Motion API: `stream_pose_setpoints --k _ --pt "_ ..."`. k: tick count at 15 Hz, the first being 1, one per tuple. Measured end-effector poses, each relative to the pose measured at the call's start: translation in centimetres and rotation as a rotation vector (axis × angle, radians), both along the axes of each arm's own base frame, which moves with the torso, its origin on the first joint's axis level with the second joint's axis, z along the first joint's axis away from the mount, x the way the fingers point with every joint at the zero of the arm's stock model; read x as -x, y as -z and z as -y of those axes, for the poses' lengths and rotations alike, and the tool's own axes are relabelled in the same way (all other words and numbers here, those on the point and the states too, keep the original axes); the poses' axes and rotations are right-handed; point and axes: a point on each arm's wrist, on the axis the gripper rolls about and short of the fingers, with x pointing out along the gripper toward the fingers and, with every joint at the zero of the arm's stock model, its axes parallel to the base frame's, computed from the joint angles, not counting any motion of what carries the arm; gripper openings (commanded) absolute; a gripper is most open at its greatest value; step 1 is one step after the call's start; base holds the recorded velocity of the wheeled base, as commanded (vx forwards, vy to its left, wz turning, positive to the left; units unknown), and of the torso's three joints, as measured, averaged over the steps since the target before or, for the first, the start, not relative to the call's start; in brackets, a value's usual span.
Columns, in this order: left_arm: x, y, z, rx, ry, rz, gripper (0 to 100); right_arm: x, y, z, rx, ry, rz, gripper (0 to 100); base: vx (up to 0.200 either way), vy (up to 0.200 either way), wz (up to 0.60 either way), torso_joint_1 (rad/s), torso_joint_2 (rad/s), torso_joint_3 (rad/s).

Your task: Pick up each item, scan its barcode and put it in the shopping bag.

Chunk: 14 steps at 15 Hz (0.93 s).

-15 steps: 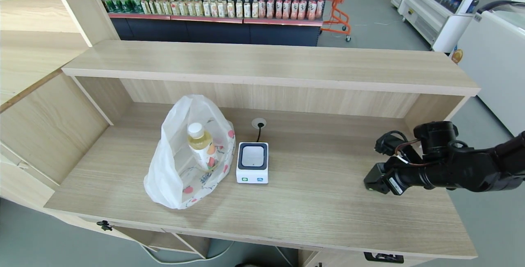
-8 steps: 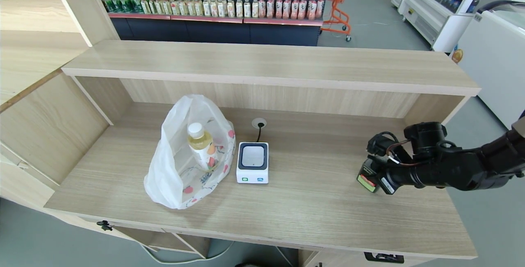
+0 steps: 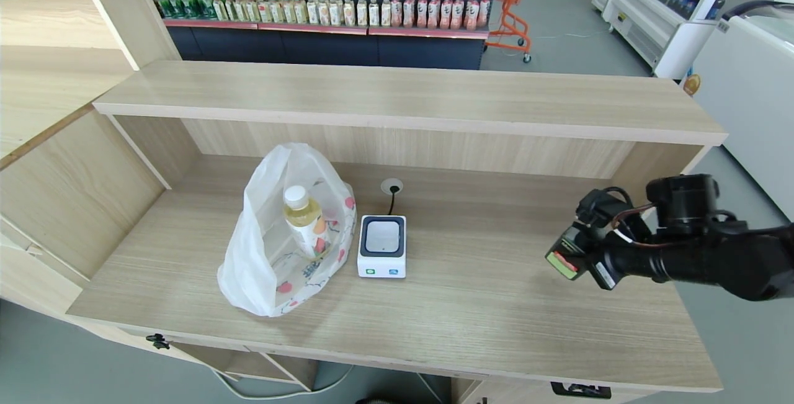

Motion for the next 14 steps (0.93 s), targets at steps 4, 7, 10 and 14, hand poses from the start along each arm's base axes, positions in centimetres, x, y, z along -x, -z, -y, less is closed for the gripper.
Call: stream_pose_setpoints --k 4,7,10,14 --pt "0.0 0.0 0.0 0.000 0.000 0.000 100 6.6 -2.0 0.2 0.286 -0.302 0.318 0 0.000 0.000 0.00 0.000 0.00 0.000" --pt "0.0 0.0 0.0 0.000 0.000 0.000 100 8.2 -3.9 -2.5 0.633 -0.749 0.707 0 0.000 0.000 0.00 0.000 0.00 0.000" --pt "0.0 0.0 0.0 0.000 0.000 0.000 100 9.8 -3.9 -8.4 0.815 -1.138 1.046 0 0.000 0.000 0.00 0.000 0.00 0.000" --pt "0.0 0.0 0.0 0.000 0.000 0.000 100 11.0 -1.6 -14.8 0.854 -1.449 1.271 0 0.000 0.000 0.00 0.000 0.00 0.000"
